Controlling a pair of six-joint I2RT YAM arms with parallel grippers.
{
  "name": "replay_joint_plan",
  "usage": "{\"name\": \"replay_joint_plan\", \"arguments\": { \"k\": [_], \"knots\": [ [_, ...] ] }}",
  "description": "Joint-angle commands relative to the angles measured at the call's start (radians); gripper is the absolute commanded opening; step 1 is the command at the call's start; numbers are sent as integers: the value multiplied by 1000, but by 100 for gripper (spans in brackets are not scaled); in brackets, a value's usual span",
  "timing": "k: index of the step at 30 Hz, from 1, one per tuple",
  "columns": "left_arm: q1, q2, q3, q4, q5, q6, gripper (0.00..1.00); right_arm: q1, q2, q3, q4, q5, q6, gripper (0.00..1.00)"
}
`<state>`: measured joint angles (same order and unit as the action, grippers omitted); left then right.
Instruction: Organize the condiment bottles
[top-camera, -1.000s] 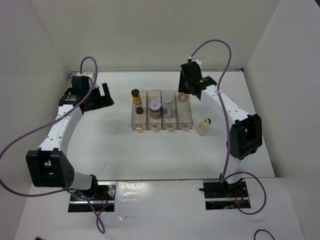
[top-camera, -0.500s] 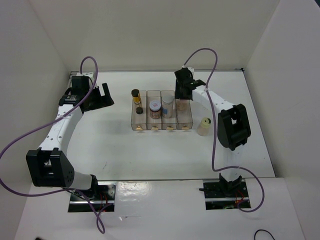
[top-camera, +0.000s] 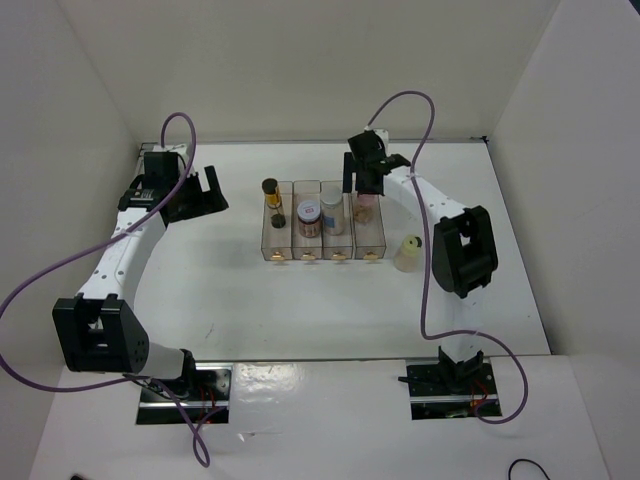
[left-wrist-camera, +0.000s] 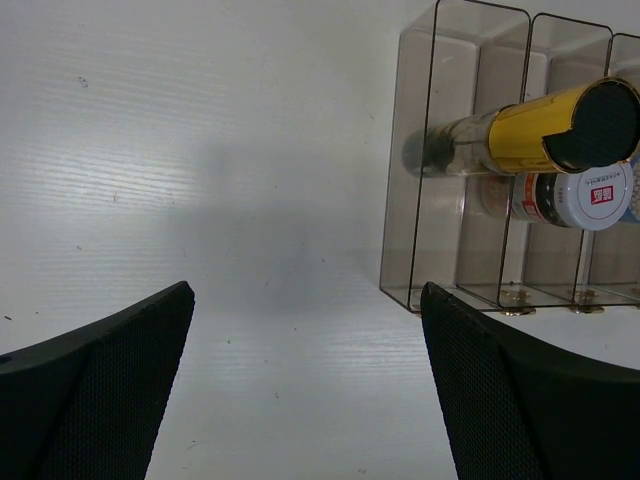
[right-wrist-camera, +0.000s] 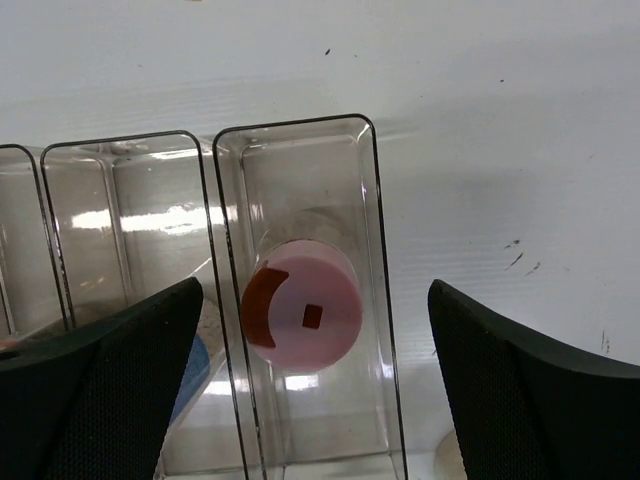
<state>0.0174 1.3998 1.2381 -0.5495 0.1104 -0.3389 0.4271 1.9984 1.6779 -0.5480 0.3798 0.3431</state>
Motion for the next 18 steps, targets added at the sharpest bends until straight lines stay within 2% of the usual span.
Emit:
{"name": "replay_joint_plan", "arguments": {
  "k": [1,8,11,14,18],
  "knots": [
    [6,-5,40,17,18,18,100,4,-64,66,-47,18,10,98],
    [6,-15,40,17,51,18,100,-16,-301,17,-82,42,33,98],
    [6,-15,31,26,83,18,100,-39,-423,-94,-95,42,76,98],
    [6,-15,20,36,95,18,100,-60,-547,-301,-95,24,123,98],
    [6,11,9,54,95,18,100,-70,-644,-463,-105,-12,192,98]
  ]
}}
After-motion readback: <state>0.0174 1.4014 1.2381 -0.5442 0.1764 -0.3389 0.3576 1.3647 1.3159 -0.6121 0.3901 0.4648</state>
